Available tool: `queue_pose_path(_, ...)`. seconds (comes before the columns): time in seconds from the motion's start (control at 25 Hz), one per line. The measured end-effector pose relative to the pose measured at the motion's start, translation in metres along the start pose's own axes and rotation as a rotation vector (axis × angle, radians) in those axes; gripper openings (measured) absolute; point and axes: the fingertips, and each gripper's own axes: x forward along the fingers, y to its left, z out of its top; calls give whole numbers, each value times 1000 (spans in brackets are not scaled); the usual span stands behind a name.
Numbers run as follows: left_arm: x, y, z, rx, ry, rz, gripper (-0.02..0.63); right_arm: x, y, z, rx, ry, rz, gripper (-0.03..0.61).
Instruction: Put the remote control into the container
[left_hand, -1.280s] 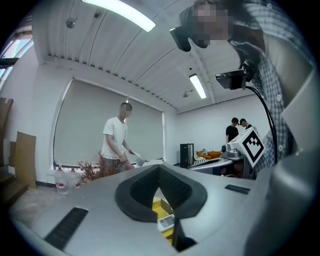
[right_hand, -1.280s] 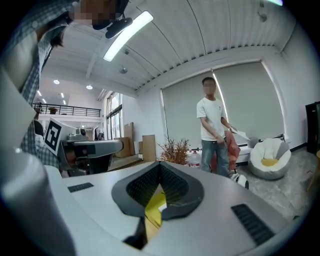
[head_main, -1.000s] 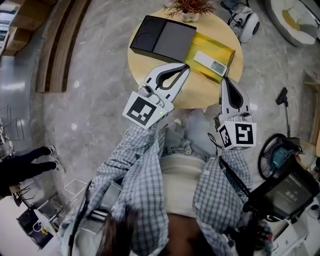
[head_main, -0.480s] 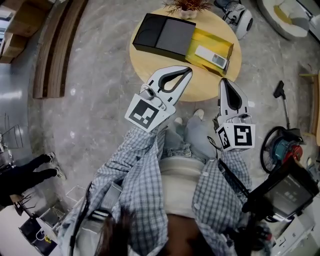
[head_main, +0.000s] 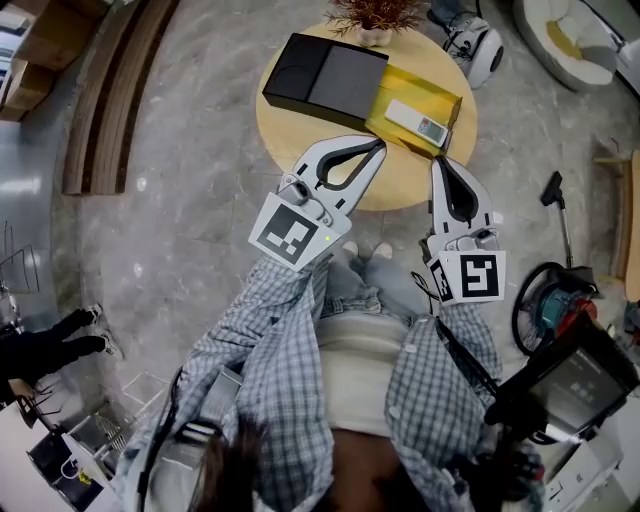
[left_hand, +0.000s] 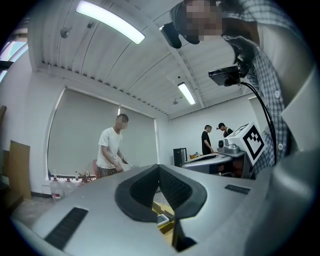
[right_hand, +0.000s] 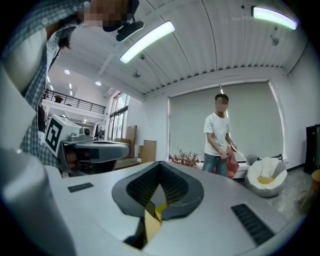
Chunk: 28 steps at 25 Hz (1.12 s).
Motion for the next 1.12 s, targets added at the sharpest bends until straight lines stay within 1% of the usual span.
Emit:
queue_pose_path(0.28,-3,3,0,0,5,21,8,5,2,3,1,-15,24,5)
queue_pose_path(0.44,-3,4,3,3,-10,31,8,9,5,7,-9,-21,42,5)
queue_pose_path(0.68,-6,6,2,-8,-2,46,8,10,8,8,-9,-22,50,5)
queue_pose_path(1.12,-5,5,2,-1,-2,46,8,12,10,9,-13,-19,62,5)
